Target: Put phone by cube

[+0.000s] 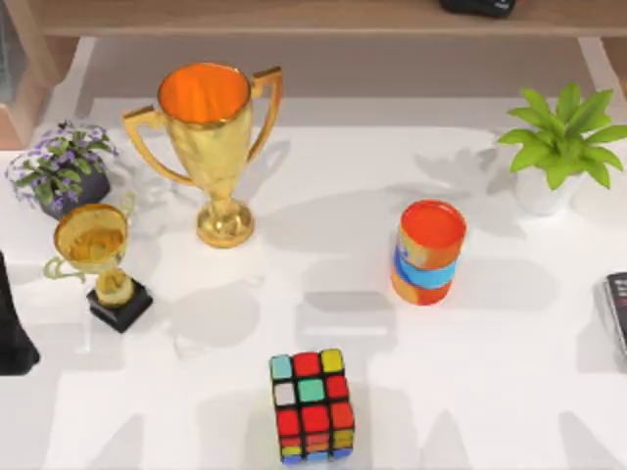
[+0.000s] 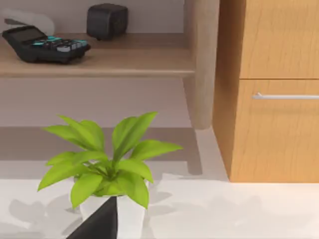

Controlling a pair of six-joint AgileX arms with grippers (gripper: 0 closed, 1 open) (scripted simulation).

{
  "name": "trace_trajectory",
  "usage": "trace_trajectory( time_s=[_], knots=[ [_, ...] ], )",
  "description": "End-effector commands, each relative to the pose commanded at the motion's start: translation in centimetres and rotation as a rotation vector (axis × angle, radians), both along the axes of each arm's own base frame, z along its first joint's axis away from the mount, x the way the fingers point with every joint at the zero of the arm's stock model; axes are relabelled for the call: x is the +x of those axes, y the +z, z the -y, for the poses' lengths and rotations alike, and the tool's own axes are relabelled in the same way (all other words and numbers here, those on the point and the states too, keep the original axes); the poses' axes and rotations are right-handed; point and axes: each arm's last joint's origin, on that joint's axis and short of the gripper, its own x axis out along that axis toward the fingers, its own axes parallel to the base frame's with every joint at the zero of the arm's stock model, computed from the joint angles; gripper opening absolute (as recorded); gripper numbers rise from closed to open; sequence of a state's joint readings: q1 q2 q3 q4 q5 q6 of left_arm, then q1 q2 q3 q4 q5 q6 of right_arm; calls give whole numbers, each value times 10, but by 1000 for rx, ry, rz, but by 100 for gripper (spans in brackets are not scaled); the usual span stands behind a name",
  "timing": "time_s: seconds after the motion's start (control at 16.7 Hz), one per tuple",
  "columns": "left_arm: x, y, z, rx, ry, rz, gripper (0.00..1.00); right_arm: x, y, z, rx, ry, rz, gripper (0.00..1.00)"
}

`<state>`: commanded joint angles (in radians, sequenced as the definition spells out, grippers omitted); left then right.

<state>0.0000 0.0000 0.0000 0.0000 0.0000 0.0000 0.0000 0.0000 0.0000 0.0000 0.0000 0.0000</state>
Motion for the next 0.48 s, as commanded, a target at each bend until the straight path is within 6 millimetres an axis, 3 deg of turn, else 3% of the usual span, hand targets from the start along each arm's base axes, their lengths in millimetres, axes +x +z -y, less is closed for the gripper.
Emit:
trace_trajectory(
  time_s=[0.24, 0.48],
  knots=[
    [0, 0, 0, 0, 0, 0, 100, 0, 6, 1, -21, -11, -20, 100],
    [0, 0, 0, 0, 0, 0, 100, 7, 35, 7, -130, -53, -154, 100]
  ],
)
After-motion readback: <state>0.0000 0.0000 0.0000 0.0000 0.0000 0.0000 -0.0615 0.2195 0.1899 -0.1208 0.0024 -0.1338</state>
